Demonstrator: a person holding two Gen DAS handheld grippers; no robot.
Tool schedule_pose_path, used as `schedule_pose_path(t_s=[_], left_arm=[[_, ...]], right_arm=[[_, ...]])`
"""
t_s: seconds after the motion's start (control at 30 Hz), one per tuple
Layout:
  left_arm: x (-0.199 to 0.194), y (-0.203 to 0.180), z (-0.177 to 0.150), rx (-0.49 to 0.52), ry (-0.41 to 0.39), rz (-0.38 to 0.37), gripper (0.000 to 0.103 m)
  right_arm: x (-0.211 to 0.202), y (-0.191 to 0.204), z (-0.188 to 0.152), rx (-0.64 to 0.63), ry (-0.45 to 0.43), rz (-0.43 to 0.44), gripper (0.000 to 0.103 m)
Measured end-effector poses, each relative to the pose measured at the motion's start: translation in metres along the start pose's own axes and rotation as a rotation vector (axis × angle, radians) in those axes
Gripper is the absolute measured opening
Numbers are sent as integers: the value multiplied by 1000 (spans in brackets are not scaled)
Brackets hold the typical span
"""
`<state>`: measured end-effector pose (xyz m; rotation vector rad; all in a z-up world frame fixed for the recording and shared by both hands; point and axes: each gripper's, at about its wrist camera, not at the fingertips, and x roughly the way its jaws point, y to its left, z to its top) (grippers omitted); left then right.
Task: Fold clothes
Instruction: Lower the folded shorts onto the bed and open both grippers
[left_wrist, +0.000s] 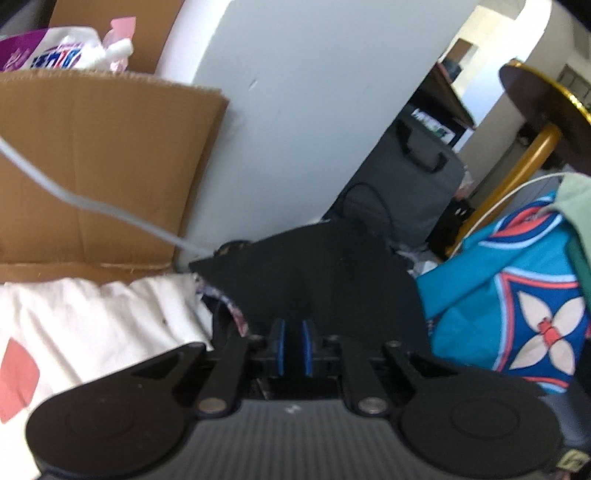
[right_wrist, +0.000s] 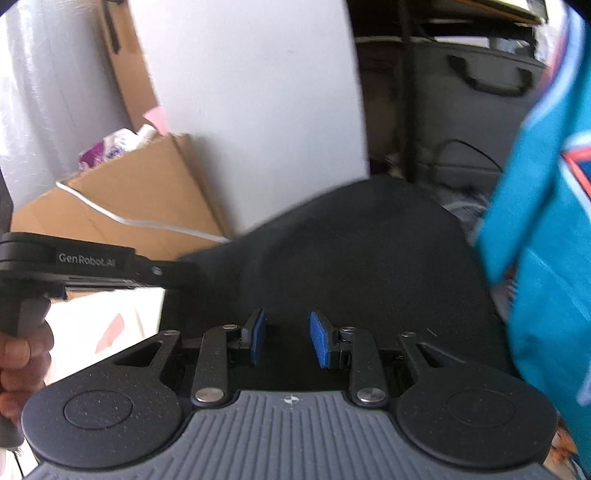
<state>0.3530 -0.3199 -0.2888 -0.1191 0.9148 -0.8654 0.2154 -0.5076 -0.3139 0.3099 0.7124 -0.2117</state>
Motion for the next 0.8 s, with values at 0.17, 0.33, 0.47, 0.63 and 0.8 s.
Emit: schedule_pose_path(t_s=[0.17, 0.33, 0.47, 0.63, 0.8], left_arm=[[11, 0, -10, 31, 36, 89, 6], [3, -3, -7, 49, 66, 147, 4], [-15, -6, -5, 67, 69, 169, 23], [-31, -17, 2, 69, 57, 196, 43], [-52, -45, 10, 148, 54, 236, 82]], right_arm=[[-4, -23, -12, 39, 68, -59, 34], [-20, -31, -8, 59, 81, -66, 34], [-33, -38, -5, 75, 92, -72, 34], [-52, -42, 3, 88, 92, -78, 41], [-76, -41, 13, 114, 59, -75, 81]])
